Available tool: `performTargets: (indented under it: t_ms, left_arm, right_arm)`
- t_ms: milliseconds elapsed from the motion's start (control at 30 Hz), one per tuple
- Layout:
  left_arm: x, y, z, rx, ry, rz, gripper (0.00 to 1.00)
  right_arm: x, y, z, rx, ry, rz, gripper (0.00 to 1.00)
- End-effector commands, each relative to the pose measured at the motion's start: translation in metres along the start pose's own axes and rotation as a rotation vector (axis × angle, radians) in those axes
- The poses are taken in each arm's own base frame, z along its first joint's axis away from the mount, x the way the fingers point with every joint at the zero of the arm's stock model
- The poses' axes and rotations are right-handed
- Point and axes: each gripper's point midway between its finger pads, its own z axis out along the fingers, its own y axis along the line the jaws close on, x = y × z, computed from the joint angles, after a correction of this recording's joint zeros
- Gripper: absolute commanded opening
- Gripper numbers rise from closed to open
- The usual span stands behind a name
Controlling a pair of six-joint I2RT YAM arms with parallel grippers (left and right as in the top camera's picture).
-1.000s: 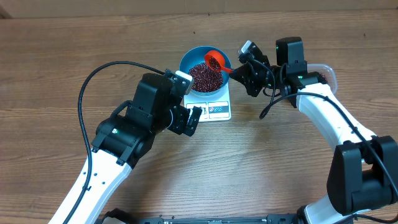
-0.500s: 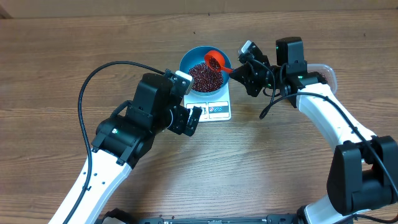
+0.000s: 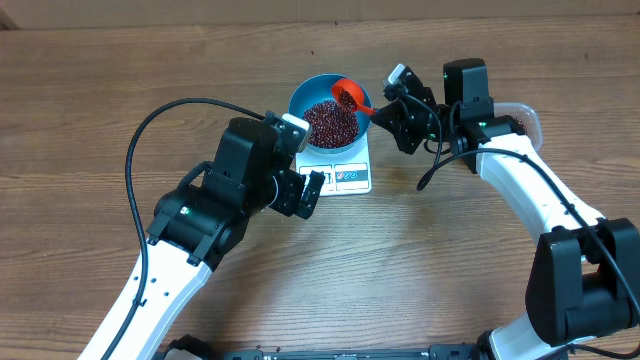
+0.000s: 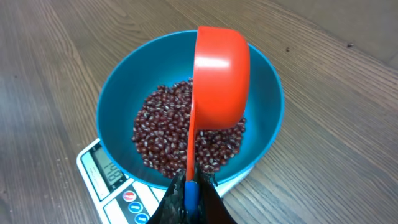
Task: Scoop item into bowl and weigh 150g on scale
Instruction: 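Tilt the red scoop slowly to pour beans into the teal bowl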
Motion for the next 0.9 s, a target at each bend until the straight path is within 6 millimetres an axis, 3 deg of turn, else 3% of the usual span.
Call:
performTargets:
  t_ms: [0,133,233,300,667,867]
  left_arm:
    - [0.004,0.001,0.003,0.004,0.014,0.017,1.0]
    - [0.004,0.001,0.003,0.004,0.014,0.017,1.0]
    - [0.004,0.001,0.003,0.004,0.014,0.017,0.99]
    - [0.004,0.001,0.003,0.004,0.014,0.017,1.0]
    - [0.004,0.001,0.003,0.004,0.014,0.017,1.0]
    - [0.004,0.001,0.003,0.004,0.014,0.017,1.0]
  right_arm:
    - [0.0,0.006,0.003,-0.022,-0.003,-0.007,0.04]
    - [0.006,-0.004,0.003,0.039,0.031,-0.006,0.04]
    - [0.002,0.006,0.005,-0.009,0.011,-0.01,0.04]
    - [0.005,0.0,0.004,0.029,0.031,-0.01,0.04]
    - [0.004,0.007,0.005,-0.006,0.025,0.009,0.04]
    - [0.005,0.008,0.005,-0.004,0.03,0.308,0.04]
